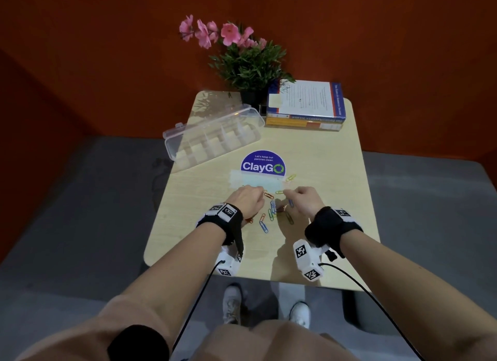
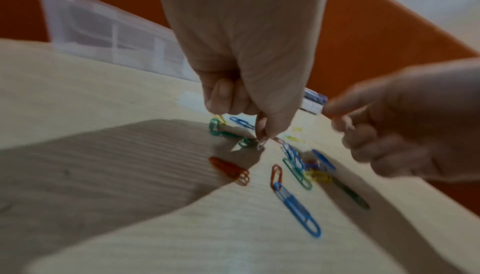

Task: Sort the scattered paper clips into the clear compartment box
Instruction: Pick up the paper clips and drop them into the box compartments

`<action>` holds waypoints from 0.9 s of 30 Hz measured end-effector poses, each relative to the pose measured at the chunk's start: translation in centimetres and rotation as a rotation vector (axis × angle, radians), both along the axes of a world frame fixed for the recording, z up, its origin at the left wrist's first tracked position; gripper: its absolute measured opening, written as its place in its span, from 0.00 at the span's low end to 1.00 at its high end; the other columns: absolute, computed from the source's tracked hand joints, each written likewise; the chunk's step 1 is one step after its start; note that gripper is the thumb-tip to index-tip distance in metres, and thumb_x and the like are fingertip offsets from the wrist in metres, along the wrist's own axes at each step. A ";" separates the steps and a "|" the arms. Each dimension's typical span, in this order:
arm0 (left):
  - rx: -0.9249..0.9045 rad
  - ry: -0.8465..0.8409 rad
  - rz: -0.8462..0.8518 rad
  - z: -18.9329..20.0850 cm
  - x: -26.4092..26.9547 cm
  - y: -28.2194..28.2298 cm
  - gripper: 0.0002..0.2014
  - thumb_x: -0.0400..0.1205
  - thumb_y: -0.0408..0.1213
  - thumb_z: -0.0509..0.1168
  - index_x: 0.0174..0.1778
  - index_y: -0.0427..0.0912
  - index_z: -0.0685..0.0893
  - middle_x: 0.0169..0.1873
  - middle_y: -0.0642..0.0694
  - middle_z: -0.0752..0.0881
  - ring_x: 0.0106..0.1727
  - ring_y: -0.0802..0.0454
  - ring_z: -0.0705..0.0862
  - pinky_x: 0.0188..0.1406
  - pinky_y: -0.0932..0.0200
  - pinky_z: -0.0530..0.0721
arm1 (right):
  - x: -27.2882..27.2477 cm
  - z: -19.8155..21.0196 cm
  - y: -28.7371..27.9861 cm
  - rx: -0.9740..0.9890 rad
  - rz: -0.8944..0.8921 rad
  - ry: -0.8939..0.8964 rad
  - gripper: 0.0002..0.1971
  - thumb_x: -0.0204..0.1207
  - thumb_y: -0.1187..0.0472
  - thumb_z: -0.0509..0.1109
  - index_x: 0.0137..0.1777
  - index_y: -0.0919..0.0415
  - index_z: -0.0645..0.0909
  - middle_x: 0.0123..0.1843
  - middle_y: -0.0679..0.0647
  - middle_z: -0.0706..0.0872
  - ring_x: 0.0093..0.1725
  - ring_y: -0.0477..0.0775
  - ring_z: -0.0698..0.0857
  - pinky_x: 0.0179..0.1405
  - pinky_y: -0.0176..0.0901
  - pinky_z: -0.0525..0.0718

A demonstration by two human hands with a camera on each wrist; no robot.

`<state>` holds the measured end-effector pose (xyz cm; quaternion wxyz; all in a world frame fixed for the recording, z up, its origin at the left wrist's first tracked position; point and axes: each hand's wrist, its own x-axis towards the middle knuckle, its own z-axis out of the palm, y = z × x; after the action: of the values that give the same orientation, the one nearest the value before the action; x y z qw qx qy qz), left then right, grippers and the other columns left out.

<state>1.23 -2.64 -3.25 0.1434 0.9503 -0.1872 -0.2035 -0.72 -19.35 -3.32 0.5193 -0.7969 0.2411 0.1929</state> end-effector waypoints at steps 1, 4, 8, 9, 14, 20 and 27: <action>-0.061 0.011 0.073 0.1 0.0 0.3 0.11 0.86 0.39 0.54 0.51 0.36 0.77 0.47 0.34 0.86 0.48 0.36 0.83 0.45 0.49 0.78 | 0.0 -0.2 0.4 -0.112 0.073 -0.017 0.11 0.75 0.58 0.68 0.32 0.61 0.77 0.31 0.54 0.79 0.30 0.54 0.76 0.29 0.40 0.70; -0.277 0.067 0.393 0.0 0.1 1.7 0.08 0.84 0.40 0.54 0.43 0.42 0.73 0.39 0.39 0.82 0.41 0.42 0.78 0.41 0.52 0.74 | 0.0 -0.9 1.2 -0.286 0.223 -0.059 0.03 0.72 0.62 0.70 0.44 0.60 0.83 0.48 0.57 0.88 0.48 0.59 0.84 0.42 0.41 0.76; -0.612 0.164 0.767 -0.3 -0.1 4.7 0.14 0.82 0.43 0.52 0.28 0.48 0.66 0.29 0.47 0.70 0.35 0.46 0.68 0.38 0.54 0.66 | -0.1 -0.9 1.5 -0.368 0.392 -0.077 0.07 0.72 0.64 0.68 0.44 0.51 0.81 0.51 0.58 0.89 0.46 0.62 0.85 0.40 0.47 0.83; -0.652 0.192 0.822 -0.4 -0.2 5.5 0.15 0.82 0.41 0.51 0.28 0.48 0.64 0.27 0.48 0.67 0.33 0.47 0.66 0.35 0.56 0.64 | -0.2 -0.9 1.4 -0.394 0.423 -0.085 0.08 0.72 0.65 0.68 0.44 0.50 0.81 0.50 0.57 0.89 0.46 0.62 0.85 0.40 0.47 0.83; -0.839 0.374 0.908 -0.6 -0.9 7.9 0.18 0.87 0.36 0.49 0.30 0.46 0.61 0.25 0.49 0.60 0.17 0.58 0.59 0.15 0.68 0.58 | -0.1 -0.6 1.3 -0.510 0.581 -0.120 0.08 0.73 0.63 0.68 0.47 0.48 0.82 0.52 0.55 0.87 0.49 0.59 0.84 0.38 0.44 0.78; -0.922 0.512 0.893 -0.9 -2.4 7.6 0.18 0.89 0.38 0.48 0.31 0.45 0.62 0.24 0.48 0.60 0.13 0.62 0.59 0.11 0.69 0.59 | 1.0 -0.5 1.4 -0.628 0.771 -0.124 0.09 0.73 0.65 0.67 0.51 0.54 0.82 0.56 0.59 0.87 0.54 0.63 0.84 0.46 0.47 0.79; -0.909 0.560 0.864 -0.8 -3.0 5.2 0.14 0.88 0.32 0.49 0.35 0.42 0.68 0.25 0.44 0.65 0.15 0.56 0.65 0.15 0.67 0.65 | 1.4 0.7 1.1 -0.616 0.911 0.031 0.07 0.77 0.62 0.64 0.38 0.53 0.75 0.57 0.60 0.84 0.55 0.63 0.82 0.50 0.46 0.78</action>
<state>-1.81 2.52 -4.02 0.6393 0.6967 0.1860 -0.2671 0.64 -18.29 -2.66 0.1224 -0.9327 -0.0753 0.3307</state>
